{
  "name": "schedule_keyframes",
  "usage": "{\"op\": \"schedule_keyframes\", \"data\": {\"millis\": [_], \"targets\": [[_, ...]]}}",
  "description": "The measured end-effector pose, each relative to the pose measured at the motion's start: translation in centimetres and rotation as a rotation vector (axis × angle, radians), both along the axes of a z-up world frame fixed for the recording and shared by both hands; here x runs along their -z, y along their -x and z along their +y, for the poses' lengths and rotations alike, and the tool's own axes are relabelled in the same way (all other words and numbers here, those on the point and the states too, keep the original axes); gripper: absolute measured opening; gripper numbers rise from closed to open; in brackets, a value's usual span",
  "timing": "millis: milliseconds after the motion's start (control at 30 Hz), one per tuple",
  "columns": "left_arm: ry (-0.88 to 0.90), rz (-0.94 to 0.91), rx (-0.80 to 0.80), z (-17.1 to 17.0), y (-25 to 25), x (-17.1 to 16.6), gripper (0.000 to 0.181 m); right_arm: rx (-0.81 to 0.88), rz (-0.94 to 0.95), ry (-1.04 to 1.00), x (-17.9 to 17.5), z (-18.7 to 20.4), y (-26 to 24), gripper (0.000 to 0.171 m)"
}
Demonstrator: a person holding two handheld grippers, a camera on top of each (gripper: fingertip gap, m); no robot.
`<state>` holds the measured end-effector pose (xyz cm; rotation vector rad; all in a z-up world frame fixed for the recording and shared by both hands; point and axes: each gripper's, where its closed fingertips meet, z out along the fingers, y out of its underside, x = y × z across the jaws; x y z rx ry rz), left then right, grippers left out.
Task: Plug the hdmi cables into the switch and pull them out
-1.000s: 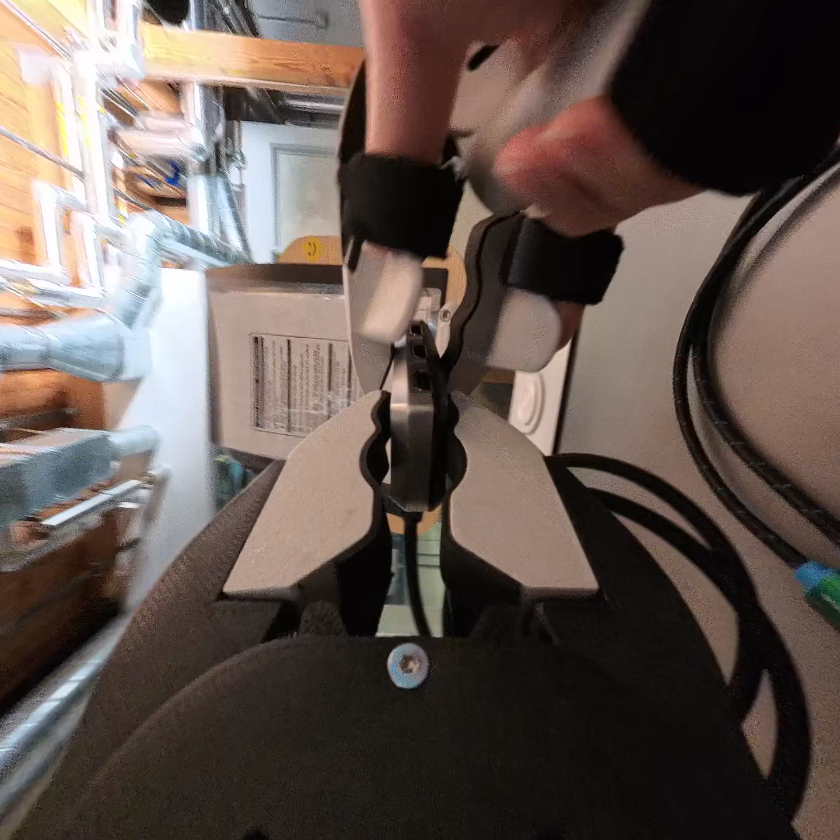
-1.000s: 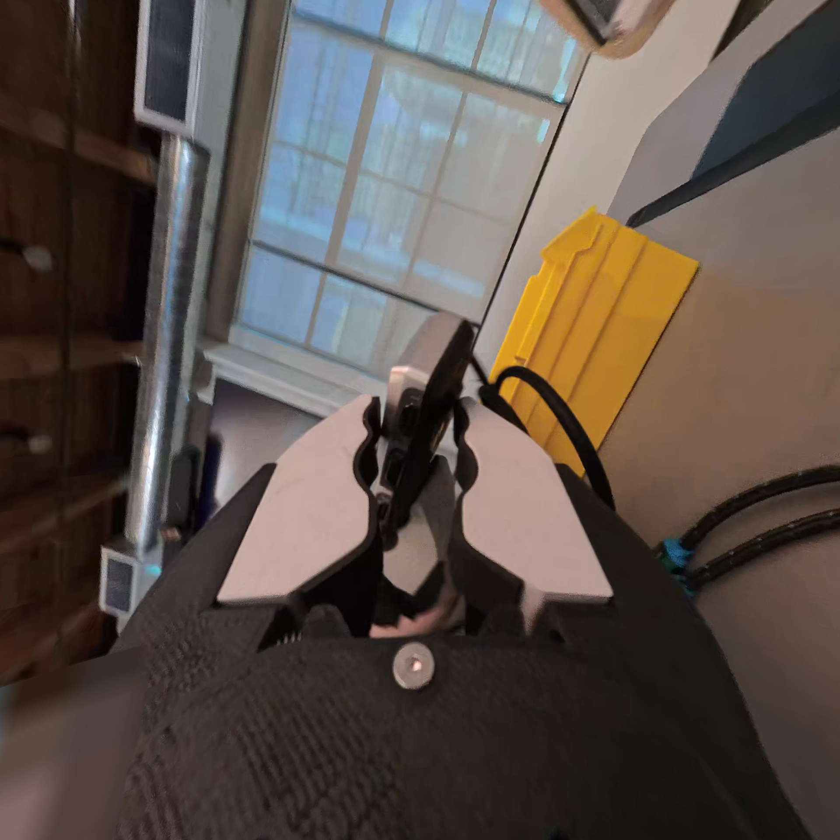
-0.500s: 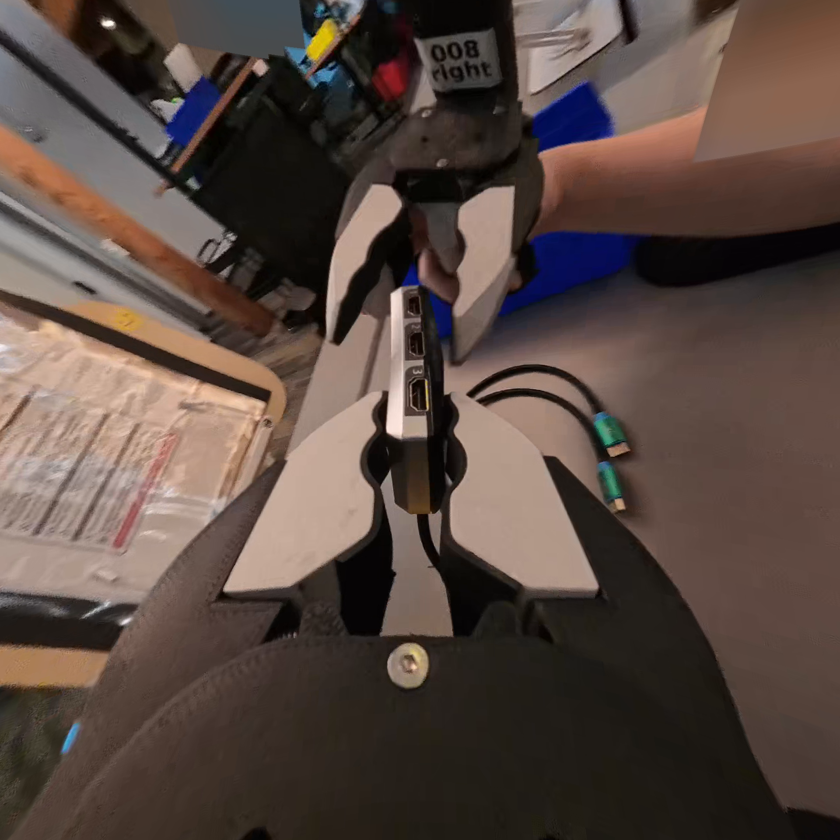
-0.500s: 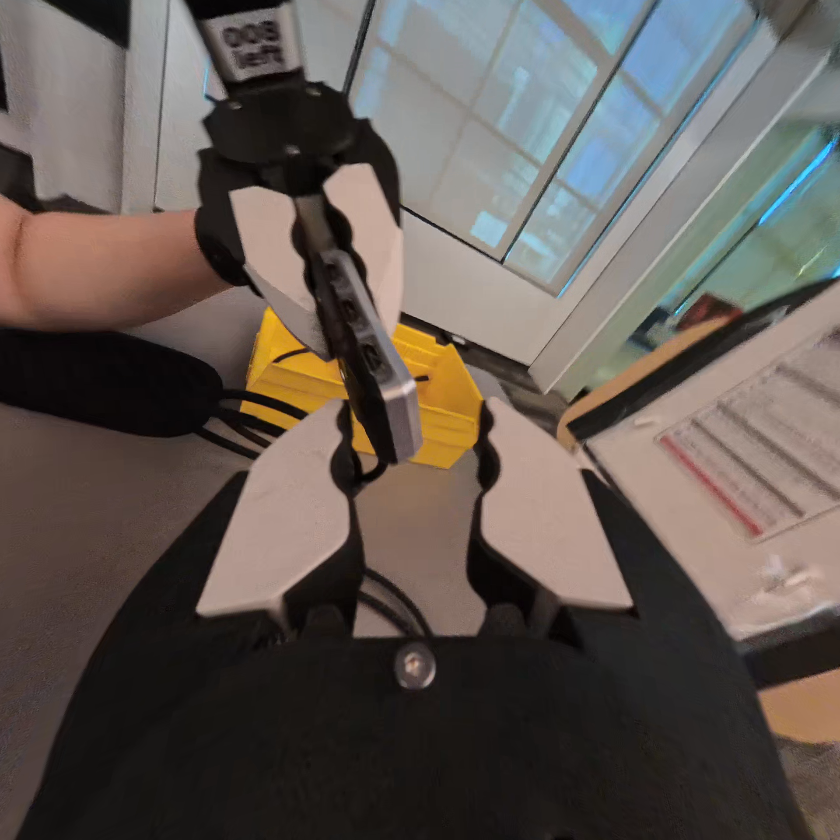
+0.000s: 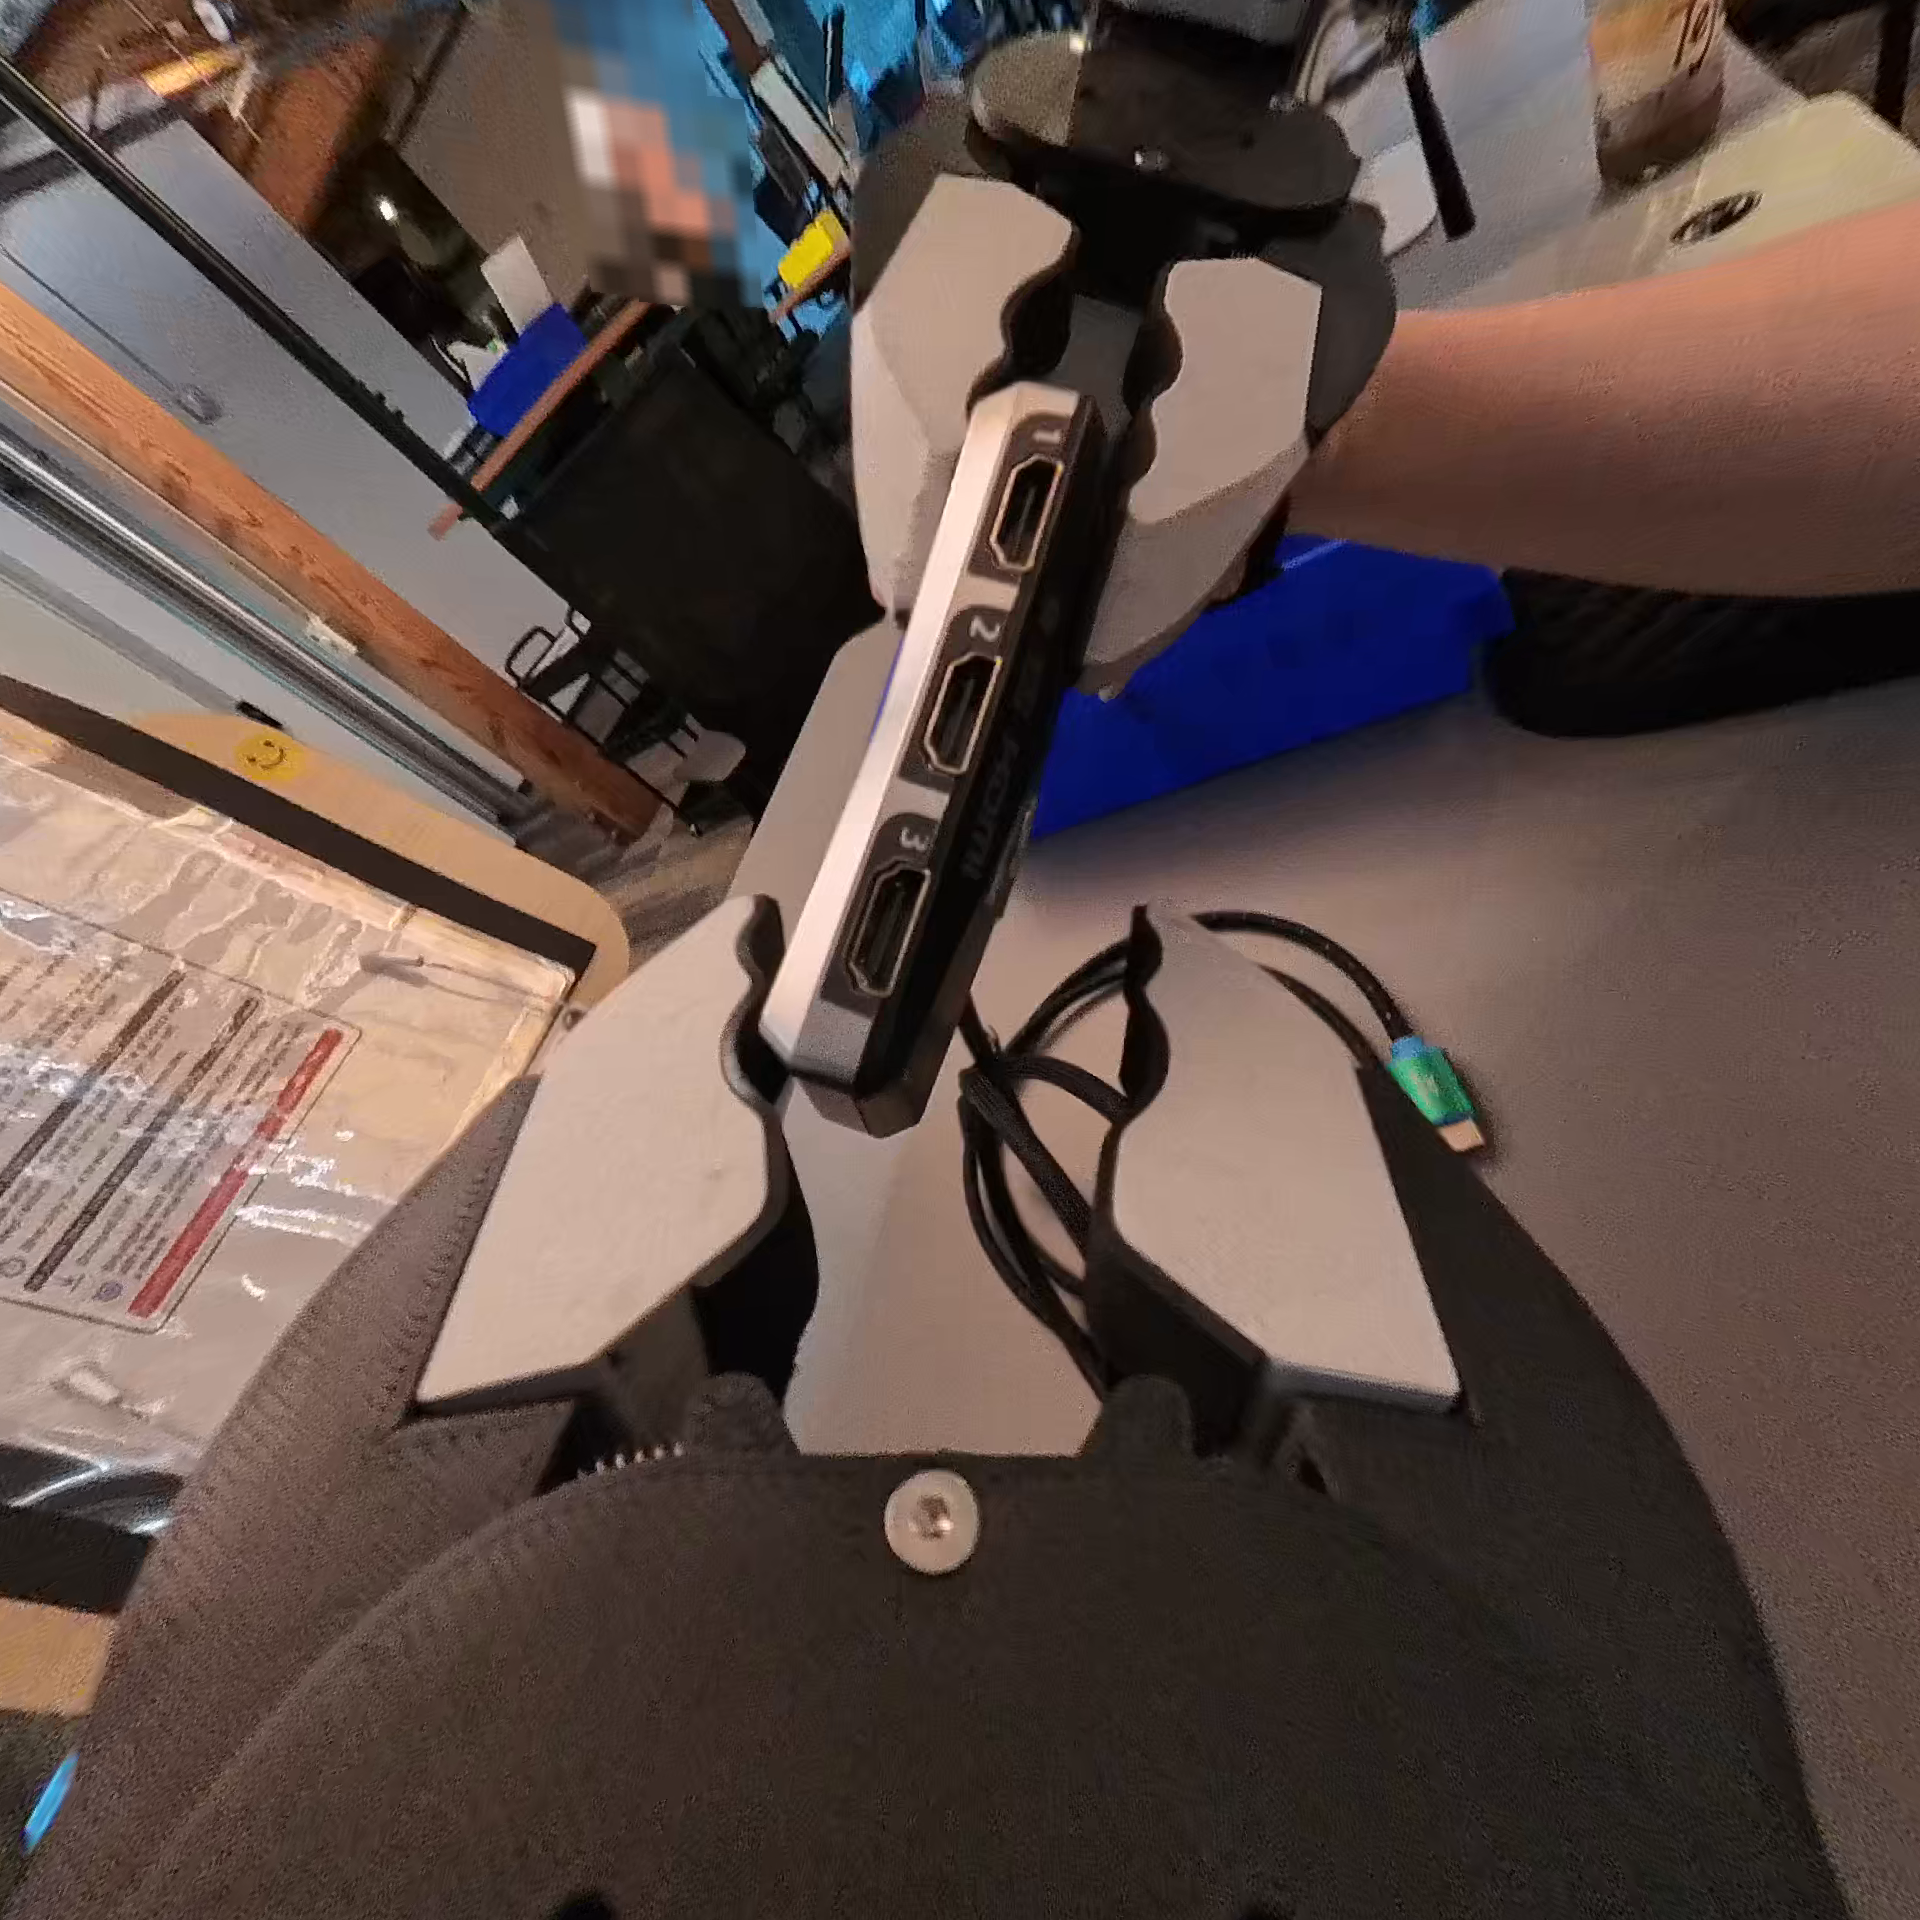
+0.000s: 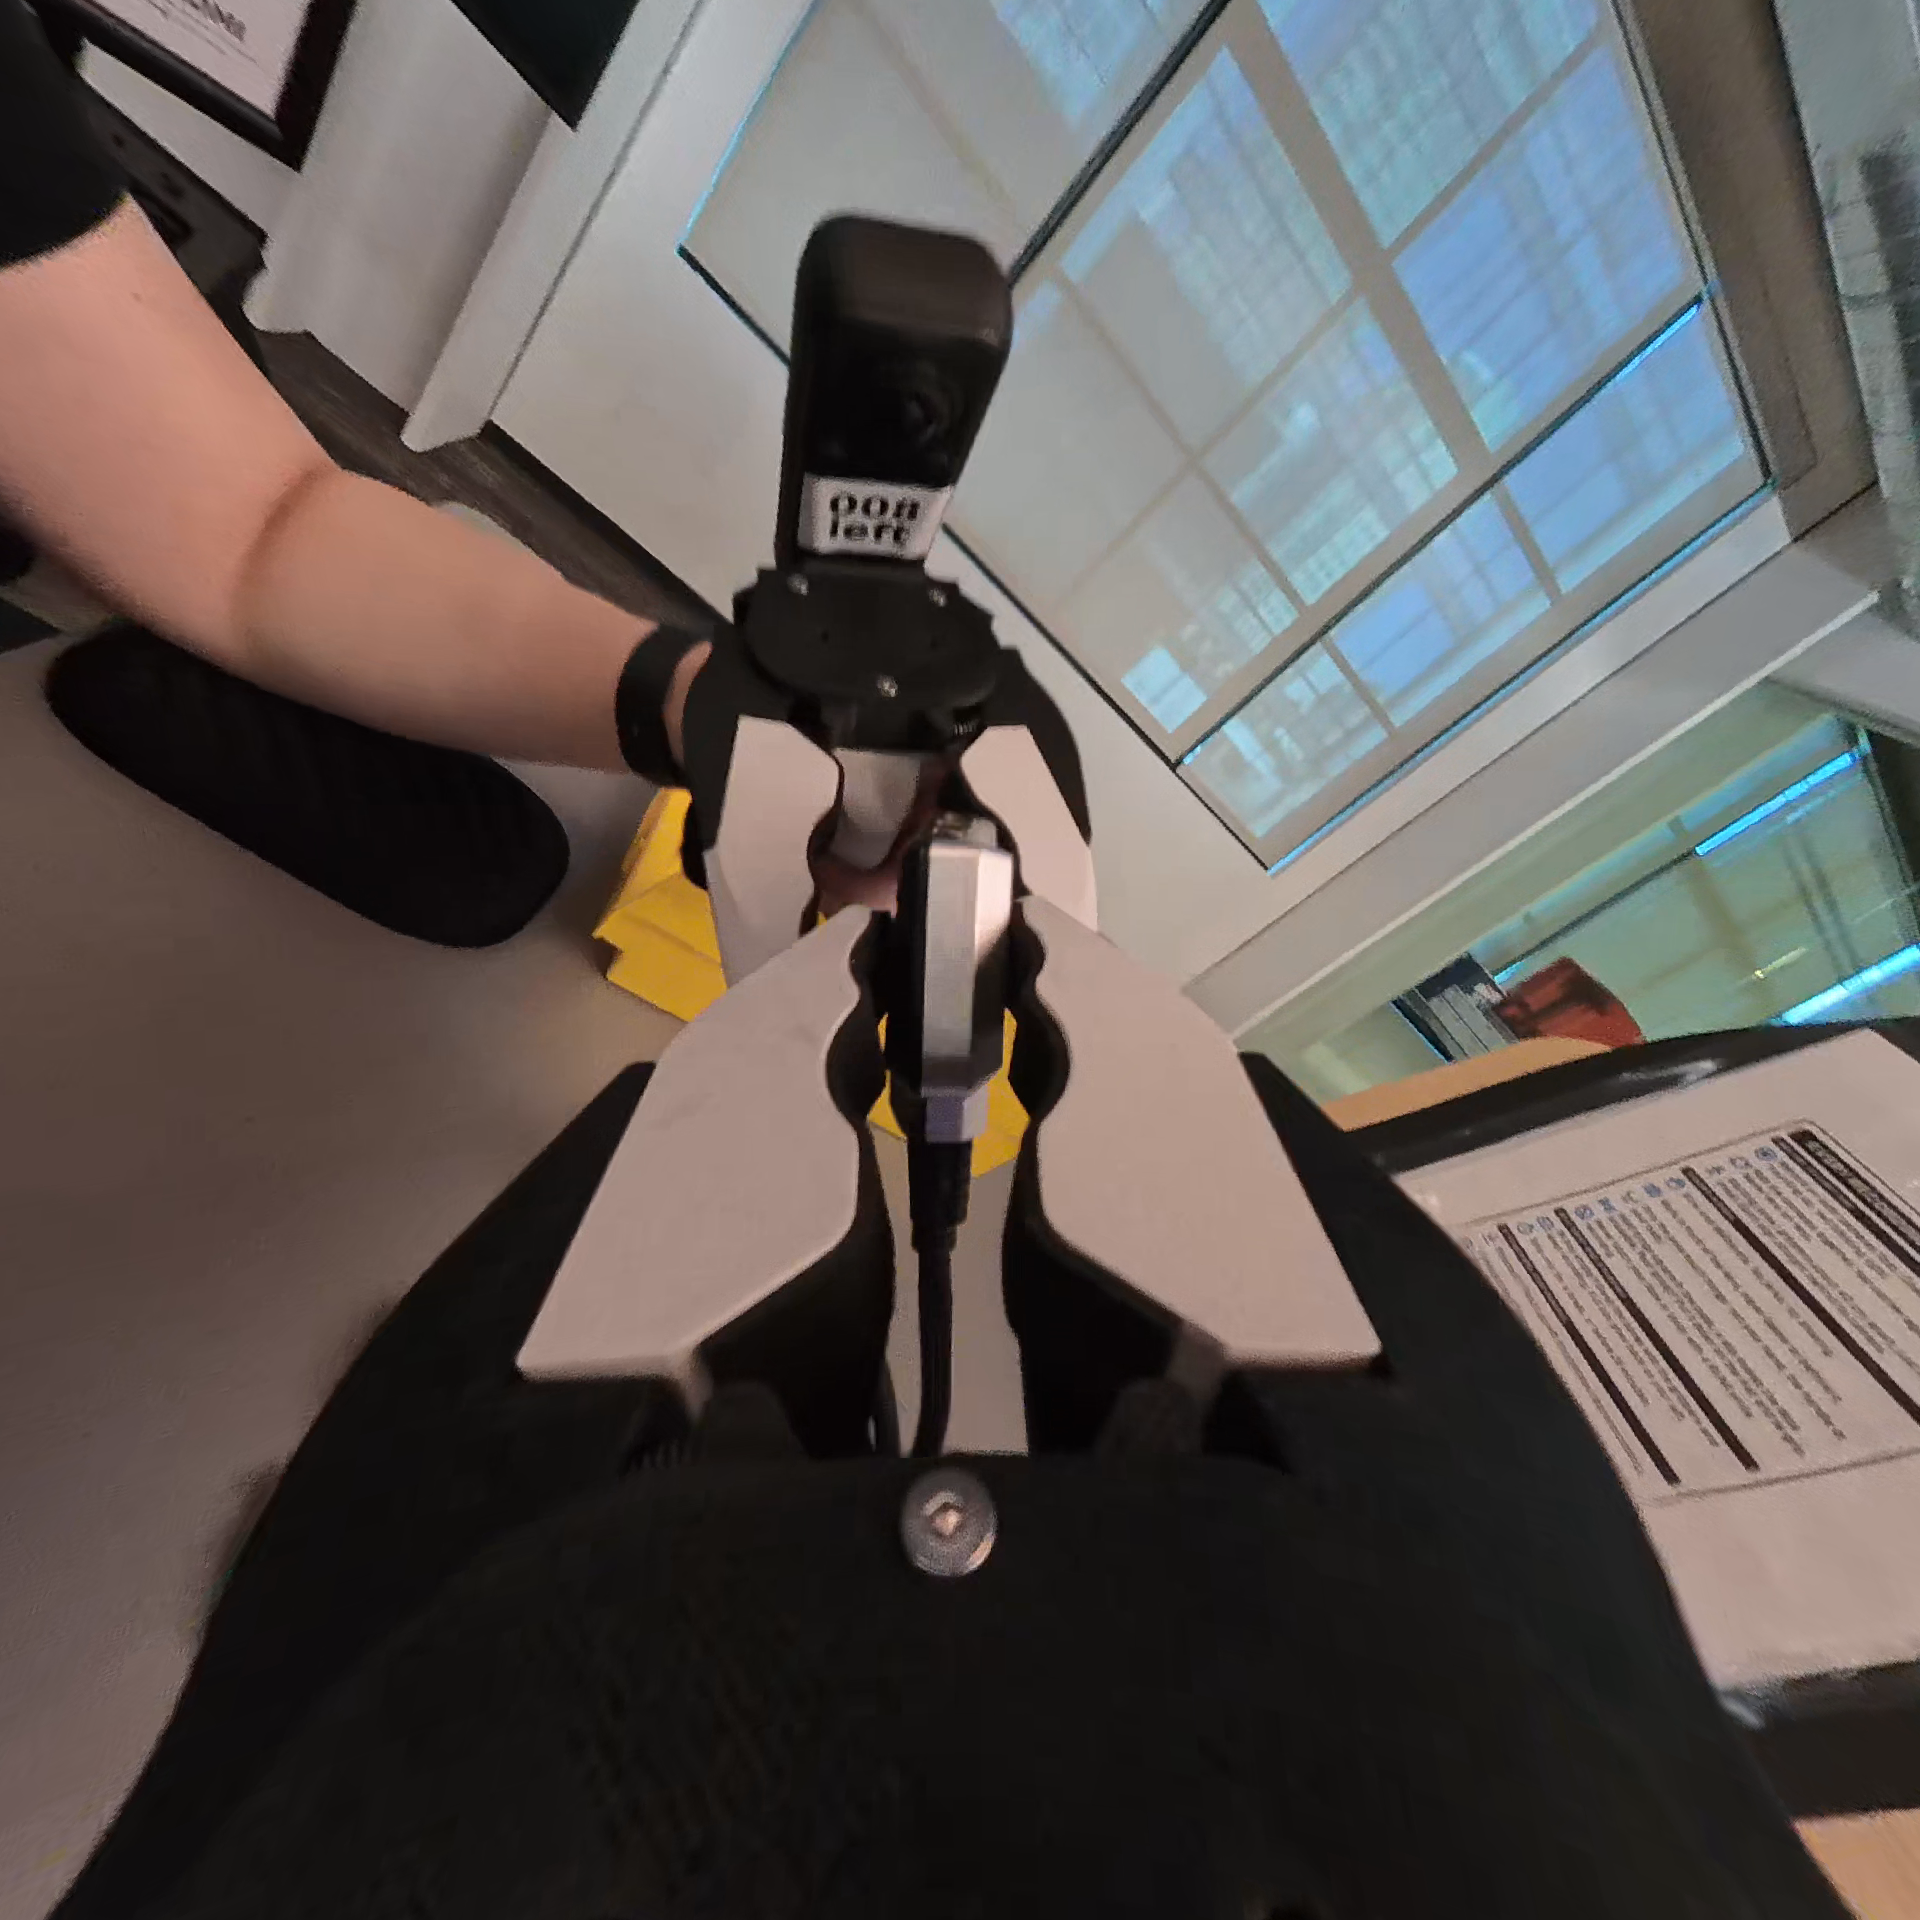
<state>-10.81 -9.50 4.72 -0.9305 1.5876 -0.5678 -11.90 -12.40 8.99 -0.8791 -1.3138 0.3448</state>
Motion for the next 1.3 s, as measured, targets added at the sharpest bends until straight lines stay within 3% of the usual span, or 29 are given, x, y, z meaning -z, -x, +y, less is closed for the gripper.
{"op": "schedule_keyframes", "data": {"millis": [33,133,367,567,733,867,967,1167,1300], "targets": [[0.0,-0.024,0.001,0.0,-0.1,-0.2,0.062,-0.026,0.013,0.004,-0.2,-0.4,0.1,0.021],[0.077,-0.091,0.072,-1.3,-0.5,-0.7,0.062,-0.094,0.062,0.013,-1.1,-1.4,0.2,0.021],[0.071,-0.282,0.157,-3.7,-0.6,-2.9,0.036,-0.233,0.14,0.05,-2.3,-3.2,0.4,0.021],[-0.004,-0.187,0.168,-5.0,-0.4,-2.5,0.022,-0.208,0.114,0.119,-2.2,-3.1,-0.6,0.024],[-0.03,-0.057,0.165,-5.5,-0.1,-1.6,0.022,-0.039,-0.065,0.071,-1.7,-3.4,-0.1,0.037],[-0.086,-0.009,0.14,-5.4,-0.1,-1.0,0.022,0.066,-0.287,0.103,0.4,-3.5,0.3,0.022],[-0.091,-0.079,0.139,-5.6,-0.1,-1.6,0.024,0.046,-0.296,0.001,0.0,-4.0,0.5,0.021],[-0.057,-0.179,0.128,-5.8,-1.3,-1.8,0.05,-0.002,-0.274,-0.068,-0.1,-4.2,0.6,0.021],[-0.169,-0.24,0.087,-5.5,-1.2,-2.3,0.036,-0.043,-0.258,-0.071,0.0,-4.6,1.0,0.021]]}}
